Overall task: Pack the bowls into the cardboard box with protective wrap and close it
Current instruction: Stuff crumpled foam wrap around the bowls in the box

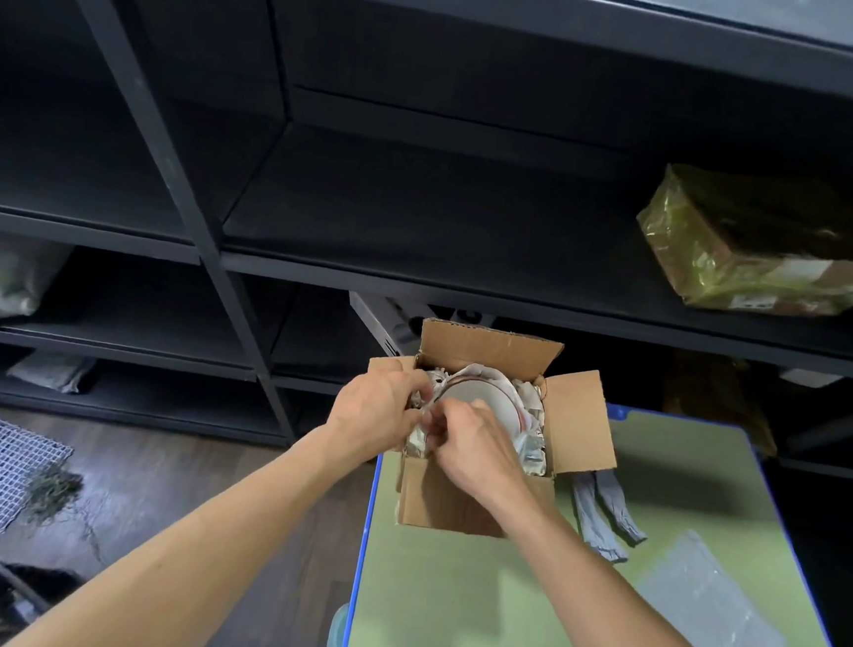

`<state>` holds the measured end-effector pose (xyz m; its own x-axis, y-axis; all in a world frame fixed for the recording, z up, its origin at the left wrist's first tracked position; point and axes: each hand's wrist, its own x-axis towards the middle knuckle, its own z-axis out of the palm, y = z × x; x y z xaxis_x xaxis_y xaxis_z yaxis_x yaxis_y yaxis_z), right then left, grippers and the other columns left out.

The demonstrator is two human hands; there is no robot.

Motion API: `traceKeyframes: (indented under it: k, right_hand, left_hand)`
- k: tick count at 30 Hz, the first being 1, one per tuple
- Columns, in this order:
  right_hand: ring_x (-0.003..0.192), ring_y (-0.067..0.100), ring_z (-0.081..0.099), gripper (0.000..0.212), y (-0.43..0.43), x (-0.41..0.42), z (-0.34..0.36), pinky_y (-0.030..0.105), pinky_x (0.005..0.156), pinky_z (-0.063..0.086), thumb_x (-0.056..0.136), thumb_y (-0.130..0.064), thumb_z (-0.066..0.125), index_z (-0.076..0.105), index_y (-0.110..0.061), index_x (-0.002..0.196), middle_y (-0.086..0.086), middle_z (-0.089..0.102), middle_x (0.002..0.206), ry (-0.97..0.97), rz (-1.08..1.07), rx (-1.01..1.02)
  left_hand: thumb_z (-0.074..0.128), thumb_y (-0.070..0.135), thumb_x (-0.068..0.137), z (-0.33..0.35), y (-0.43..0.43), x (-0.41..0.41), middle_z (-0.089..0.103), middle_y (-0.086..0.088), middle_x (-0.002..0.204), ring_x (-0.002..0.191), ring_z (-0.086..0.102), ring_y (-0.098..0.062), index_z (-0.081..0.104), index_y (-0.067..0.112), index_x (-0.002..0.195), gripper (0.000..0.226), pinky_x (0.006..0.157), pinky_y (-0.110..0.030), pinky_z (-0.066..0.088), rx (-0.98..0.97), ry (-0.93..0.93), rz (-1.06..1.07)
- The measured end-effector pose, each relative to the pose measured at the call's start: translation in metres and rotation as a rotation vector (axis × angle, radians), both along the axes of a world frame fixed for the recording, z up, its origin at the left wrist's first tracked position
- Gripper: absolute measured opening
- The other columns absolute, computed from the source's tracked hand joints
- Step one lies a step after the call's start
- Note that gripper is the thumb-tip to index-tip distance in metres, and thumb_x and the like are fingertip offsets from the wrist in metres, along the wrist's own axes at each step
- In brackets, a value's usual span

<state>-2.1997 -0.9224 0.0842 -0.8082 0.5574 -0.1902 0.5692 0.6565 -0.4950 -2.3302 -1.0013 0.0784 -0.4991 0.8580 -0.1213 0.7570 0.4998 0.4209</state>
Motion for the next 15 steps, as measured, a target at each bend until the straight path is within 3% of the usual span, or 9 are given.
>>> traceKeyframes:
  k: [5,11,15]
  right_hand:
    - [0.096,0.026,0.053,0.017,-0.011,0.002,-0.004,0.041,0.077,0.048,0.090,-0.019,0.063,0.058,-0.017,0.106,0.005,0.061,0.095,0.015,-0.047,0.102]
    - [0.099,0.020,0.053,0.021,-0.023,0.002,-0.020,0.037,0.075,0.047,0.086,-0.017,0.067,0.063,-0.016,0.107,-0.004,0.065,0.091,0.163,-0.247,0.008]
    - [0.100,0.016,0.053,0.022,-0.024,0.008,-0.022,0.034,0.078,0.050,0.090,-0.022,0.067,0.066,-0.024,0.112,-0.006,0.064,0.089,0.206,-0.242,0.023]
  left_hand:
    - [0.059,0.022,0.086,0.000,0.001,-0.001,0.059,0.002,0.105,0.085,0.060,-0.023,0.066,0.026,0.100,0.016,0.068,-0.033,0.052,-0.058,0.026,0.008]
    - [0.049,0.025,0.096,0.000,0.007,0.001,0.054,-0.002,0.108,0.083,0.059,-0.024,0.072,0.019,0.103,0.025,0.063,-0.032,0.043,-0.095,0.072,-0.021]
    - [0.049,0.022,0.096,0.000,0.008,-0.006,0.050,-0.001,0.109,0.085,0.057,-0.021,0.072,0.025,0.109,0.026,0.073,-0.033,0.048,-0.106,-0.020,-0.053]
